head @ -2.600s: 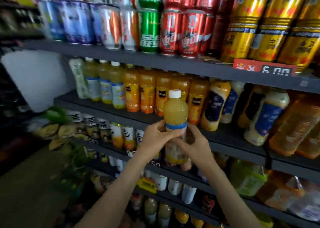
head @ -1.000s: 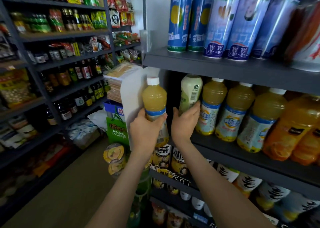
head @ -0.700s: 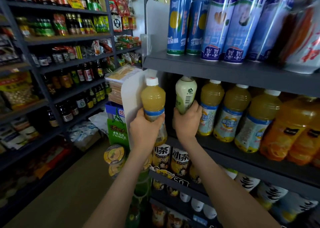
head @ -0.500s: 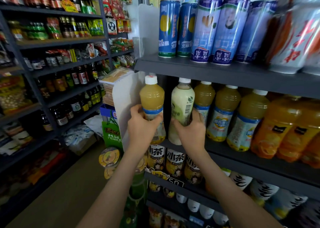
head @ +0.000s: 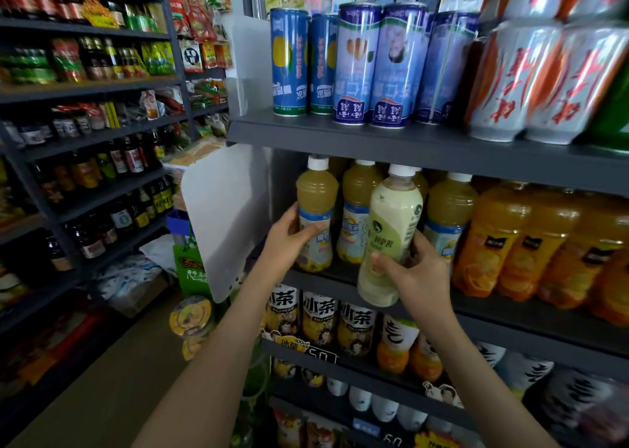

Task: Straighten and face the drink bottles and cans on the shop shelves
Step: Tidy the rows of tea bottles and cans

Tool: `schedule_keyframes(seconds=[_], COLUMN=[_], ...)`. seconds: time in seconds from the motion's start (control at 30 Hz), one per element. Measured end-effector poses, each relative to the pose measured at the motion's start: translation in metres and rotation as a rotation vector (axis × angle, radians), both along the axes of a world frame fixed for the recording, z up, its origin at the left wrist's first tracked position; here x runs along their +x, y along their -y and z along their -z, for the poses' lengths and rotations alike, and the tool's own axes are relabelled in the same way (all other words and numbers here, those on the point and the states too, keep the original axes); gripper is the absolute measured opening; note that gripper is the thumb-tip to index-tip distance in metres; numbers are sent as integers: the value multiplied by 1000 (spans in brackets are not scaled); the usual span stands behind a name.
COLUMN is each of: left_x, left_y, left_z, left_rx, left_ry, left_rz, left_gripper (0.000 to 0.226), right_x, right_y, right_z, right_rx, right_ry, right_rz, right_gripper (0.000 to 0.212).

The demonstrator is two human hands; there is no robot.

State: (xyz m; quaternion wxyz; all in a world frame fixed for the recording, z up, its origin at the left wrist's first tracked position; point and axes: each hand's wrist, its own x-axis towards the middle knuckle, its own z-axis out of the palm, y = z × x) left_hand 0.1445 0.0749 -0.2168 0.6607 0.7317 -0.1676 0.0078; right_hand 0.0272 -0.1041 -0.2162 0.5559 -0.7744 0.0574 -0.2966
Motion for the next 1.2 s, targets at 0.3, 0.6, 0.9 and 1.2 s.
schedule_keyframes(seconds=[0.3,0.6,0.9,1.2], left_x=[-8,15,-64,-149], left_y=[25,13,50,116], left_z=[12,6,38,38], left_rx=[338,253,113,117], left_ry=[132,84,337,-176], left_rz=[-428,-141,-373,608], left_gripper=[66,48,36,47], right_x=[-3,-12,-53,-135], right_y=[-5,-6,20,71], right_z=[5,-3,13,38], right_rx=[16,113,134,150], right_ry=[-16,-39,-85,-219], right_rz=[-4,-89,-59,-29], right_gripper=[43,43,49,40])
